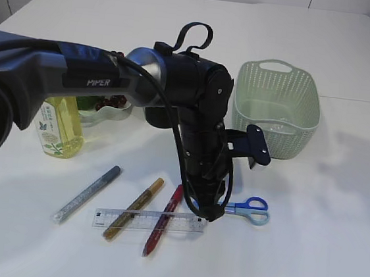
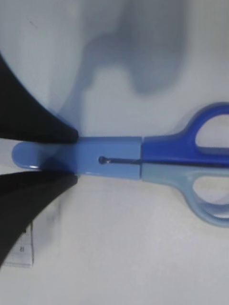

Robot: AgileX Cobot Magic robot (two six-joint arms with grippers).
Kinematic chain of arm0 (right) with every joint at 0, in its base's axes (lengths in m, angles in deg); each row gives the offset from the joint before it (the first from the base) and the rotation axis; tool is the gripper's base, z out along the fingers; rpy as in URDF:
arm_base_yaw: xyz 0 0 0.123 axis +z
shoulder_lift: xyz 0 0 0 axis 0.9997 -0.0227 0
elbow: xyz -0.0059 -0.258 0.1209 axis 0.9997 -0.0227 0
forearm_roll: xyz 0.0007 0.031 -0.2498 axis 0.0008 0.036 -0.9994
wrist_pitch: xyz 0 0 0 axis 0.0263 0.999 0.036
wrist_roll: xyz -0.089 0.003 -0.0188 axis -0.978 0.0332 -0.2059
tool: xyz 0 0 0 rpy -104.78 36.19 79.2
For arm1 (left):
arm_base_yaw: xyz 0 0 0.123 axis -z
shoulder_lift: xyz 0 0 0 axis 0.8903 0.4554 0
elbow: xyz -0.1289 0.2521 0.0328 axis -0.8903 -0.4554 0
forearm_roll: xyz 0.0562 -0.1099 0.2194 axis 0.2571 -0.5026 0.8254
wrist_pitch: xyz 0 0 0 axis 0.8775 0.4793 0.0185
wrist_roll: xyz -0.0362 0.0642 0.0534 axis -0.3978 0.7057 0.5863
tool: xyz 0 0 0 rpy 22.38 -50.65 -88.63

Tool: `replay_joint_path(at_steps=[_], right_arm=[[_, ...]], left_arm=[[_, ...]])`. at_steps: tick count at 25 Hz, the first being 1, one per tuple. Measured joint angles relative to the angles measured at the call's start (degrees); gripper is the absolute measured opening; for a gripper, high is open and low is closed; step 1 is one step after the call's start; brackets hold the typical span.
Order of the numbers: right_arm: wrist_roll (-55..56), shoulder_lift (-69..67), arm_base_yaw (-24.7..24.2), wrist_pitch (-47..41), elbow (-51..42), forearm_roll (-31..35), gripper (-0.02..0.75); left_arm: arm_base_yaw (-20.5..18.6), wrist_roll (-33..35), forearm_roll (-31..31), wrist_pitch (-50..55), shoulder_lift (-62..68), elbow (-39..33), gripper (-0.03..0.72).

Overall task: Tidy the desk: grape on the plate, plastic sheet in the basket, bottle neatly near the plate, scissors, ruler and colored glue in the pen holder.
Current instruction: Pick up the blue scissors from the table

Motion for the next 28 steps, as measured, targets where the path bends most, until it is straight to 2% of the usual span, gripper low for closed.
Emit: replay_joint_path(at_steps=[28], right_arm=[[0.00, 0.00, 0.00, 0.00, 0.00, 0.00, 0.475]], left_arm=[[0.00, -2.42, 0.45, 0.33, -1.88, 0.00, 0.125]])
